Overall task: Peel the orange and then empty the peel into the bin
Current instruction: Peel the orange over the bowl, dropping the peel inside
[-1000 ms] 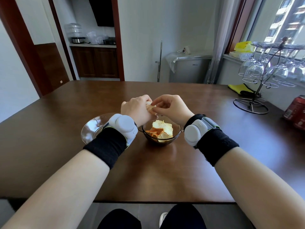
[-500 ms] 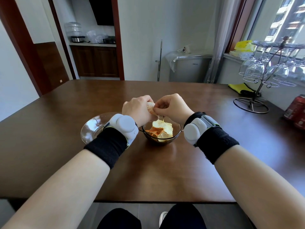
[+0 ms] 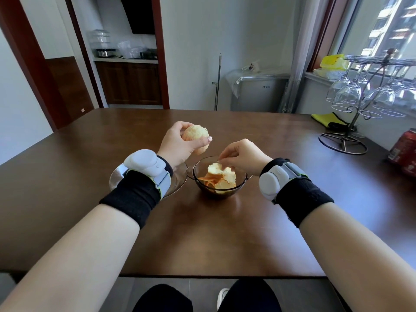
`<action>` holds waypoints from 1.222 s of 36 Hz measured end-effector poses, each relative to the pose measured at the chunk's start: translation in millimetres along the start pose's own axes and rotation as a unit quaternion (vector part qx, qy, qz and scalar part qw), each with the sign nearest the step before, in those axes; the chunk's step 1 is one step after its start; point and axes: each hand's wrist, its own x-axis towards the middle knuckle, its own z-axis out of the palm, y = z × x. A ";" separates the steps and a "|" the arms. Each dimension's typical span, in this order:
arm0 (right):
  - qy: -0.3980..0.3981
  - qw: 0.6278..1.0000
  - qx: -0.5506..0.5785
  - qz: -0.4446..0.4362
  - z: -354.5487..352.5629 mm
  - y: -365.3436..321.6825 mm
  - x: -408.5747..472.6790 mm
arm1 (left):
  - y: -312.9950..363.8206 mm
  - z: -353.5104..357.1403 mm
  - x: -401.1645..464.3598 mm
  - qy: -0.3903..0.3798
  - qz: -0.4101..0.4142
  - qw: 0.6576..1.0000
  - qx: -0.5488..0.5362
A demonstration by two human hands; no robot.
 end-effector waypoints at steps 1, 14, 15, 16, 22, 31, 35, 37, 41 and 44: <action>0.009 1.000 -0.014 0.000 0.0 -1.1 0.3 | 0.3 0.7 -0.2 -0.002 -0.006 1.000 -0.022; 0.024 0.994 0.102 0.010 -0.4 -12.2 -3.0 | -0.3 2.3 -5.9 -0.018 0.041 0.995 -0.084; 0.033 0.993 0.117 0.008 -0.7 -12.2 -3.0 | 0.1 2.3 -6.7 -0.020 0.051 0.995 -0.082; 0.045 0.991 0.128 0.006 -0.8 -12.4 -2.7 | 0.9 2.4 -7.9 -0.022 0.061 0.995 -0.079; 0.102 0.957 0.271 0.001 -0.3 -18.4 -0.1 | 4.9 3.6 -13.0 -0.013 0.114 0.993 -0.037; 0.144 0.947 0.277 -0.072 1.8 -24.5 2.4 | 9.1 4.7 -13.4 -0.008 0.119 0.992 0.028; 0.165 0.946 0.267 -0.073 1.1 -24.0 2.7 | 6.5 4.4 -13.4 -0.009 0.091 0.996 0.010; 0.166 0.951 0.250 -0.073 0.9 -23.2 2.6 | 5.1 4.7 -13.8 -0.016 0.082 0.997 0.003; 0.138 0.964 0.220 -0.055 0.9 -19.3 3.3 | 3.2 4.1 -14.0 -0.022 0.063 0.997 -0.032; 0.143 0.962 0.230 -0.032 0.2 -12.1 3.9 | 3.1 4.5 -12.8 -0.027 0.039 0.995 -0.088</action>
